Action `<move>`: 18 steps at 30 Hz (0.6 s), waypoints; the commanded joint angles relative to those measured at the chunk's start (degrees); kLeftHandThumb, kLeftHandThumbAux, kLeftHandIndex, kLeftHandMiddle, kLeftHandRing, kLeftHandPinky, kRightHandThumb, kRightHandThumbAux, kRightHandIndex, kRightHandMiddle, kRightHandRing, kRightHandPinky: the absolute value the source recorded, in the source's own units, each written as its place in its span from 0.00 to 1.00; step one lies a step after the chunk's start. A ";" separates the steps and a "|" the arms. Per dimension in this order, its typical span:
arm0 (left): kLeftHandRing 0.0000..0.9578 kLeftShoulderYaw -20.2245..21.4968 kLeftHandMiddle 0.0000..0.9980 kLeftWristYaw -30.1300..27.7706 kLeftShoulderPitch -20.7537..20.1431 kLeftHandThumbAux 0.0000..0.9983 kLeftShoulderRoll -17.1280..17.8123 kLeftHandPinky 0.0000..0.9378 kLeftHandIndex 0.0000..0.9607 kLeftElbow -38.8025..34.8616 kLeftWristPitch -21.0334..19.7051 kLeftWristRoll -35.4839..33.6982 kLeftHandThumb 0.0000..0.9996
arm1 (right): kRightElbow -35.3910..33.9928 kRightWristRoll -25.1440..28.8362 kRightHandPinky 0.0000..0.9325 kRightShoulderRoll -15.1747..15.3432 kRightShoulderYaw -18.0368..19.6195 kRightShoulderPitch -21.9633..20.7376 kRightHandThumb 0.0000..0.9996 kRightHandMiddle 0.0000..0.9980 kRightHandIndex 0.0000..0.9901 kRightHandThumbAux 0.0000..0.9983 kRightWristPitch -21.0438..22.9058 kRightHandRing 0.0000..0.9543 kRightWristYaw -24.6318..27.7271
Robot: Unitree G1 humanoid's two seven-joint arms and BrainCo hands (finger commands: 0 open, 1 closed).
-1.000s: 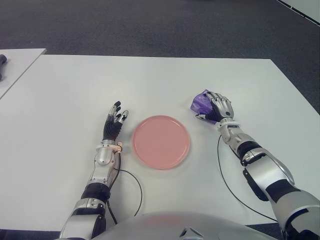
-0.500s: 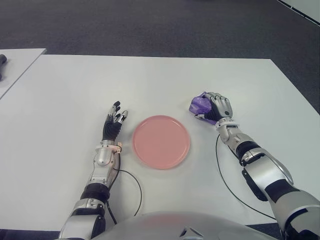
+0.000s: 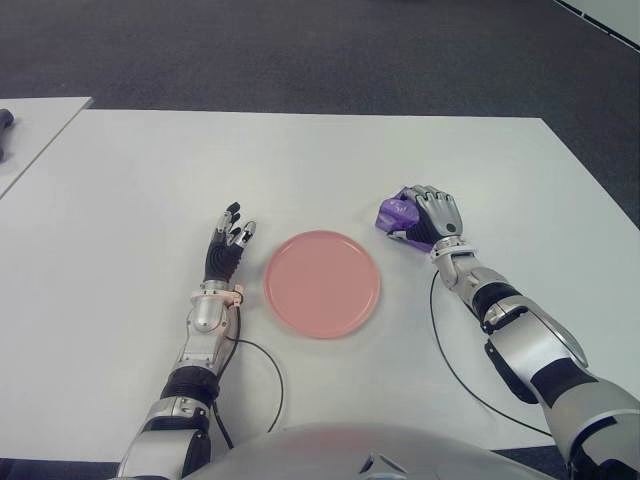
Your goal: Put the tissue paper into the plate.
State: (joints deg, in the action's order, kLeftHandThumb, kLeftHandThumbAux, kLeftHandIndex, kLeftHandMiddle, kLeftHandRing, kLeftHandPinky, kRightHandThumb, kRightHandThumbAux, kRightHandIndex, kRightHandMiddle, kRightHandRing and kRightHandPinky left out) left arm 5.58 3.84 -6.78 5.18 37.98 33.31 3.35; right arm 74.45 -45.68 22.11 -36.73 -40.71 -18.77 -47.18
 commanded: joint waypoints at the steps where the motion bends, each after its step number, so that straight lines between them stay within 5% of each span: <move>1: 0.00 -0.60 0.00 -0.02 1.89 0.45 -0.13 0.00 0.00 1.20 -1.43 0.42 0.00 | 2.38 -3.45 0.42 -1.96 -3.70 5.08 1.00 0.53 0.45 0.67 1.31 0.56 2.44; 18: 0.00 -0.52 0.00 0.39 1.76 0.45 -0.26 0.00 0.00 0.75 -2.12 0.38 0.00 | -0.57 0.74 0.46 -1.61 -1.09 3.35 1.00 0.52 0.40 0.67 -2.09 0.56 -2.86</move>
State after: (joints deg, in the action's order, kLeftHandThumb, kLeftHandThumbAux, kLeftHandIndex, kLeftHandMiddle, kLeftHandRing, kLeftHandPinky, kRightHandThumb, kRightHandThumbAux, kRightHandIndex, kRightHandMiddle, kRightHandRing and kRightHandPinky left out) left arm 5.59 3.84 -6.84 5.17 37.82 33.13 3.27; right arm 73.25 -44.89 22.13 -37.72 -40.63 -18.71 -50.64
